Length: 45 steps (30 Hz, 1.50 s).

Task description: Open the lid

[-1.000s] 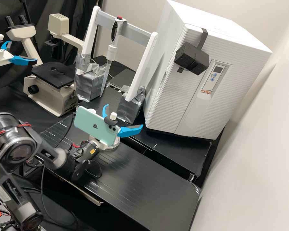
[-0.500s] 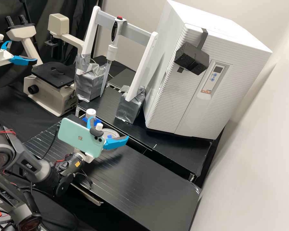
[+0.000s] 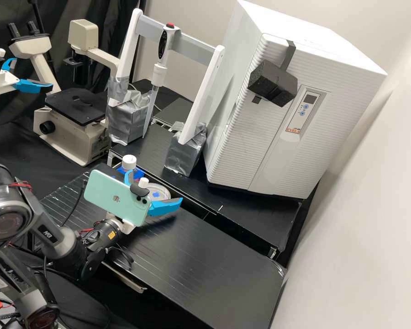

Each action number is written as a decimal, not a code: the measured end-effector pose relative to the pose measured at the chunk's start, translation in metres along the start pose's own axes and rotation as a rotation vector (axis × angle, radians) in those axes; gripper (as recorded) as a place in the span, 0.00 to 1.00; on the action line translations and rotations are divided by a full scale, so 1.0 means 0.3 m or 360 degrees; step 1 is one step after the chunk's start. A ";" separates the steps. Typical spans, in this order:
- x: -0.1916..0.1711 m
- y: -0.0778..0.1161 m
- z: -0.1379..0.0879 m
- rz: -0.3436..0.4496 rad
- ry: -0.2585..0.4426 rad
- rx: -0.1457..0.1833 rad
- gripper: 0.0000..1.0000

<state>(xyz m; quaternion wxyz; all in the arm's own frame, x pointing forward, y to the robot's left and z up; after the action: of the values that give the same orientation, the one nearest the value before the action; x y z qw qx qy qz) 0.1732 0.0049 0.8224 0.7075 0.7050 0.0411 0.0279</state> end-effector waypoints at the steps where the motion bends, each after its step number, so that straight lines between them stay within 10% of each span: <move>1: 0.001 -0.001 0.002 -0.0004 -0.0005 -0.0009 1.00; 12: 0.002 -0.004 0.005 -0.0011 -0.0011 -0.0006 1.00; 13: 0.002 -0.004 0.005 -0.0011 -0.0011 -0.0006 0.00; 45: 0.008 -0.012 0.021 -0.0023 -0.0060 -0.0005 0.00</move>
<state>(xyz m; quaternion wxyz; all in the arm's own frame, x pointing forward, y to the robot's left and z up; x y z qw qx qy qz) 0.1763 -0.0012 0.8187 0.7095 0.7039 0.0329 0.0095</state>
